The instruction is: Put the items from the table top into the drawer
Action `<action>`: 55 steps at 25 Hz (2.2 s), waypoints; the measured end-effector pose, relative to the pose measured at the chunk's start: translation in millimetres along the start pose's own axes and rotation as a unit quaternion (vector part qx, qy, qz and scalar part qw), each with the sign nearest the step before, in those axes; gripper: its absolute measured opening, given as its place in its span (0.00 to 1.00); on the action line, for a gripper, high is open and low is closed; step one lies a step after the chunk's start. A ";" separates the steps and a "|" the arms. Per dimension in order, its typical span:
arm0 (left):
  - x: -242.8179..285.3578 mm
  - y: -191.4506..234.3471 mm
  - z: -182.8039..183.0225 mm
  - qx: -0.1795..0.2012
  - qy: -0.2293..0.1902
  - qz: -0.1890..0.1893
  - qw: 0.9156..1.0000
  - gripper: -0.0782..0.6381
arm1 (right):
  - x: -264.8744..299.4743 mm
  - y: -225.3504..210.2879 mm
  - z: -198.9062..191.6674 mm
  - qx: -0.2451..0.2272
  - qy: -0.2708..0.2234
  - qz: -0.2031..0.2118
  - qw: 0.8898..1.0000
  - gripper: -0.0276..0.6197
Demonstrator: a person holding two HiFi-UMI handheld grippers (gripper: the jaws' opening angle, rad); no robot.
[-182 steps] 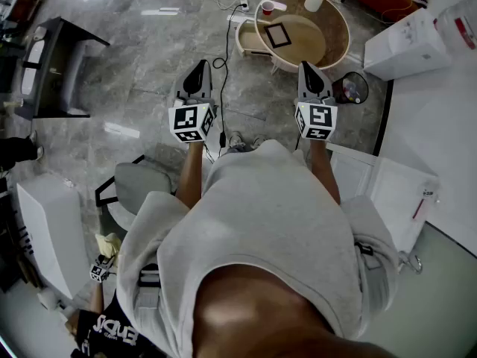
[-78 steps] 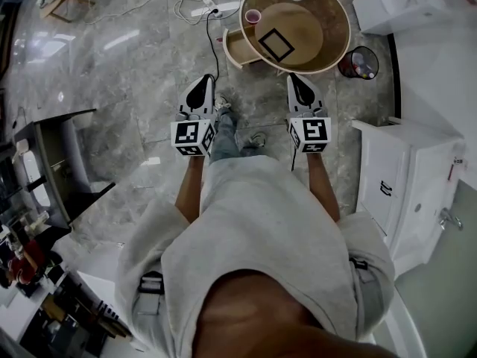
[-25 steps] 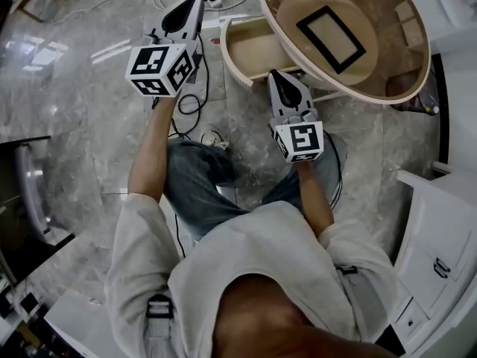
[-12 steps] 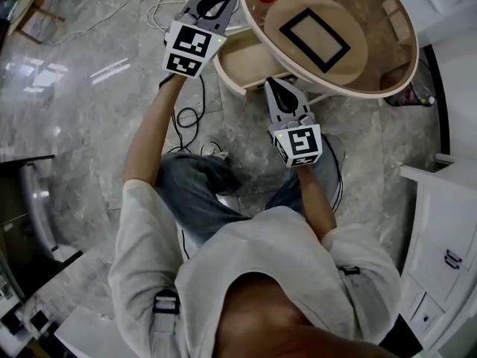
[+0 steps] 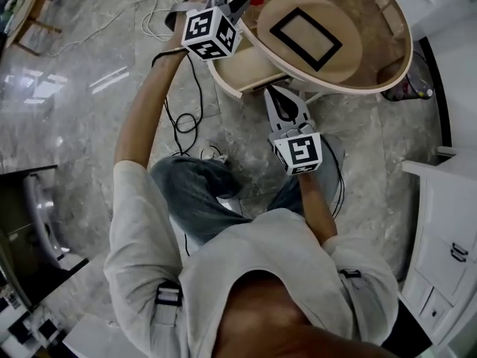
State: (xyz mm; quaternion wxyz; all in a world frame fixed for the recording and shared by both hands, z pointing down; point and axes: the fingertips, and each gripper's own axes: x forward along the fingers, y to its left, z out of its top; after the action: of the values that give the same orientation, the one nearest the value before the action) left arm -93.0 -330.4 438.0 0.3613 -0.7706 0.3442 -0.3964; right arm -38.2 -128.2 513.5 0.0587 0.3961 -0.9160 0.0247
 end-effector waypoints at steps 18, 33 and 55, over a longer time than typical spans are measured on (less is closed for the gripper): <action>38.9 -12.2 -1.7 0.083 0.040 -0.045 0.995 0.20 | -17.4 -2.8 1.4 -0.012 0.000 -0.005 1.000 0.08; 1.7 21.4 -27.4 -0.045 0.024 0.014 0.999 0.15 | -2.9 13.7 1.0 -0.021 0.001 0.023 1.000 0.08; -41.0 -92.5 -144.3 -0.155 0.116 -0.043 0.980 0.15 | 10.9 46.3 -24.2 -0.010 0.023 0.068 0.997 0.08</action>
State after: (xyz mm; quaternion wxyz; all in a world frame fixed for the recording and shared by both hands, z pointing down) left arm -212.9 -291.4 561.1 0.1781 -0.7798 0.4079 -0.4401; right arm -77.2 -102.2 538.9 0.0820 0.3314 -0.9395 0.0281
